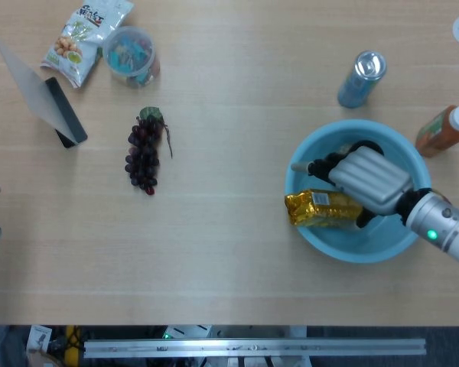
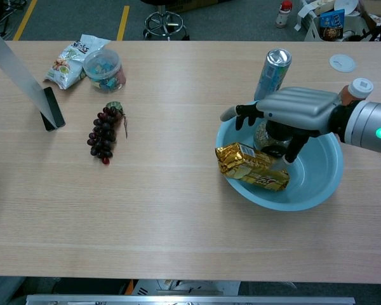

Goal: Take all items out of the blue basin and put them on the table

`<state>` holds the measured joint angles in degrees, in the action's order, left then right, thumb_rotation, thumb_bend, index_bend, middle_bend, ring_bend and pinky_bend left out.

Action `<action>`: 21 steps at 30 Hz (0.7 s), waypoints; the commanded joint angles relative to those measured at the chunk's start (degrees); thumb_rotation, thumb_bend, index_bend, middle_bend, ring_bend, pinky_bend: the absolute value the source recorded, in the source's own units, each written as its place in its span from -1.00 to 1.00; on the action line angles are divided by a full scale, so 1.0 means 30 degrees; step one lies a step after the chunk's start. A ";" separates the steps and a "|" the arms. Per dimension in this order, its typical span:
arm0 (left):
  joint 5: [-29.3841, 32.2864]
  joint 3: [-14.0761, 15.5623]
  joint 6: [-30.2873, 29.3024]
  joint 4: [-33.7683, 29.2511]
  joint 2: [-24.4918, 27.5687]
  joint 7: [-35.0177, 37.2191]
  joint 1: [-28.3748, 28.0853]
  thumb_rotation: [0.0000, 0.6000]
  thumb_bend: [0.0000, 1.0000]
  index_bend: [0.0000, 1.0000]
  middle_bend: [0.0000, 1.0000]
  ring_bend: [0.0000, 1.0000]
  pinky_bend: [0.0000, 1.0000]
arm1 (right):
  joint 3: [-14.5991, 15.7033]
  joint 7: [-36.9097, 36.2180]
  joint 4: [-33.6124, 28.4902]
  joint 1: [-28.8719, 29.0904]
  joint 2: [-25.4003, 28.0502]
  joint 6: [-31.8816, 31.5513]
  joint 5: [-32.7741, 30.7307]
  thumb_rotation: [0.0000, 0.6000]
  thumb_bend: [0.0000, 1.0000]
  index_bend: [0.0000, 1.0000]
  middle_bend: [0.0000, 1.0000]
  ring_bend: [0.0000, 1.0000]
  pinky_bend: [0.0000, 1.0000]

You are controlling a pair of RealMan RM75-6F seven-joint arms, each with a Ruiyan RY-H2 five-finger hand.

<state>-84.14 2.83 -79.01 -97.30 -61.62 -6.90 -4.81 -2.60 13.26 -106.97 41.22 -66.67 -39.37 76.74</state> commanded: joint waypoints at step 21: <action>-0.0049 0.0028 -0.0032 0.0911 -0.0066 0.1053 0.0262 1.00 -0.46 -0.37 -0.38 -0.51 -0.36 | 0.0951 0.3432 0.1061 0.0549 -0.3062 -0.1547 -0.3465 1.00 -0.24 -0.08 -0.07 0.00 0.43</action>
<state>-84.31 2.92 -79.11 -94.58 -61.82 -3.74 -4.03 0.28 23.51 -103.83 43.07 -75.61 -43.49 66.41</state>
